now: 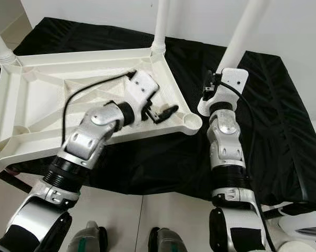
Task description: Building children table
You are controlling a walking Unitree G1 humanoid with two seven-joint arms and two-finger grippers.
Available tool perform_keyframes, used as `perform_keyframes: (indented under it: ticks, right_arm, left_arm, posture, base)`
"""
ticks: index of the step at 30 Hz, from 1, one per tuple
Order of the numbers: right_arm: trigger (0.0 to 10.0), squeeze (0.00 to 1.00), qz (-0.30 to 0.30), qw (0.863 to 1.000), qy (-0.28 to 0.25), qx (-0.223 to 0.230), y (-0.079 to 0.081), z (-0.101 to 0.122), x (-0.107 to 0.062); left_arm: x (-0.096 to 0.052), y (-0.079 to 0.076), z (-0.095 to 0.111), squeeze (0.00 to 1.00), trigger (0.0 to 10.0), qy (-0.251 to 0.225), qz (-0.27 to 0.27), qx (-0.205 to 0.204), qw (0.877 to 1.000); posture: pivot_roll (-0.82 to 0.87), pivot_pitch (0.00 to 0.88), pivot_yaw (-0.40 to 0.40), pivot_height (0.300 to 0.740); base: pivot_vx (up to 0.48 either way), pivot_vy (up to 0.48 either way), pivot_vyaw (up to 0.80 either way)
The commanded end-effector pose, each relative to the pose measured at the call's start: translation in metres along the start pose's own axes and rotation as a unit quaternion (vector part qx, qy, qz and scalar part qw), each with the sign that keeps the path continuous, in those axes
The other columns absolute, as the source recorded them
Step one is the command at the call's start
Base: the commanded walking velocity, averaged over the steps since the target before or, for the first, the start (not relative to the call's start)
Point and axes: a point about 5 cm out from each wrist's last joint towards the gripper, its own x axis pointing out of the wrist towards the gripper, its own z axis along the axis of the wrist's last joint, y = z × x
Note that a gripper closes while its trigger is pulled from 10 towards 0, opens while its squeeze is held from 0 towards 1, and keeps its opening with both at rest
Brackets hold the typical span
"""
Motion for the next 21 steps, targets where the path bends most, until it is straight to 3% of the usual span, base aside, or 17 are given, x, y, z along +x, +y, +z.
perform_keyframes:
  ticks: [1,5,8,11,15,21]
  right_arm:
    - [10.0,0.0,0.021,1.0,0.001,0.003,0.0,0.0,0.001]
    - [10.0,0.0,0.072,0.997,-0.007,0.023,0.001,0.003,0.0]
    - [10.0,0.0,0.139,0.99,-0.007,0.025,0.003,0.004,-0.001]
    - [10.0,0.0,0.16,0.987,-0.006,0.026,0.005,0.004,-0.002]
    - [10.0,0.0,0.228,0.974,0.004,0.016,0.01,0.004,-0.005]
    - [10.0,0.0,0.295,0.955,0.022,-0.004,0.012,0.002,-0.01]
  left_arm:
    - [-0.004,0.005,0.005,0.0,10.0,-0.013,0.026,-0.012,1.0]
    - [-0.009,0.01,0.019,0.0,10.0,-0.042,0.023,-0.029,0.998]
    - [-0.008,0.008,0.038,0.0,10.0,-0.083,-0.014,-0.046,0.995]
    - [-0.007,0.007,0.041,0.0,10.0,-0.089,-0.025,-0.049,0.995]
    - [-0.002,0.002,0.053,0.0,10.0,-0.113,-0.064,-0.082,0.988]
    - [-0.002,-0.005,0.067,0.0,10.0,-0.131,-0.106,-0.094,0.981]
  posture:
    - [0.06,0.015,-0.08,0.74]
    - [0.06,0.008,-0.082,0.74]
    - [0.07,0.0,-0.083,0.74]
    - [0.07,0.0,-0.083,0.74]
    - [0.07,0.0,-0.081,0.74]
    - [0.07,0.0,-0.08,0.74]
  base:
    - [0.0,0.0,0.0]
    - [0.0,0.0,0.0]
    - [0.0,0.0,0.0]
    - [0.0,0.0,0.0]
    - [0.0,0.0,0.0]
    - [0.0,0.0,0.0]
